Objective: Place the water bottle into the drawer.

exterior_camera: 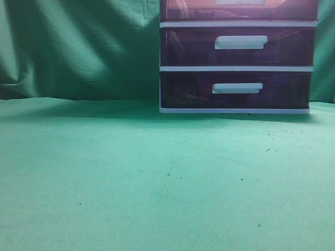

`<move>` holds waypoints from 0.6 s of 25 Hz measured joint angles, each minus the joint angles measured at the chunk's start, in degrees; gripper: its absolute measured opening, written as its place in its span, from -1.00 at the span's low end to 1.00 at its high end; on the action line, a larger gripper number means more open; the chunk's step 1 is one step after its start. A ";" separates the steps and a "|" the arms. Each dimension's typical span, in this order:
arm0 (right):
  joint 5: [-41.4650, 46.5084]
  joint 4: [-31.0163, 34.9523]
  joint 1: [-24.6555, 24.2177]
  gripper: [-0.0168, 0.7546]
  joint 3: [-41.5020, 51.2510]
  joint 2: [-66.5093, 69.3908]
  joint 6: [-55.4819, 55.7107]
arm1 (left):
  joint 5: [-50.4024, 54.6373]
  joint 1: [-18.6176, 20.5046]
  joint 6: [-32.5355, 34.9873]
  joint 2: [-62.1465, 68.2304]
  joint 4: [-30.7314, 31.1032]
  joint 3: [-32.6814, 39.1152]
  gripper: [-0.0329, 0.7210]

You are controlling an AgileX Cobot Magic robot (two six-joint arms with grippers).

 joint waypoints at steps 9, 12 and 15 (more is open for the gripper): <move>0.00 0.00 0.00 -0.96 0.00 0.00 0.02 | 0.00 0.00 0.10 0.00 0.00 0.00 -0.91; 0.00 0.00 0.00 -0.96 0.00 0.00 0.11 | 0.00 0.00 0.10 0.00 0.00 0.00 -0.91; 0.00 0.00 0.00 -0.96 0.00 0.00 0.11 | 0.00 0.00 0.10 0.00 0.00 0.00 -0.91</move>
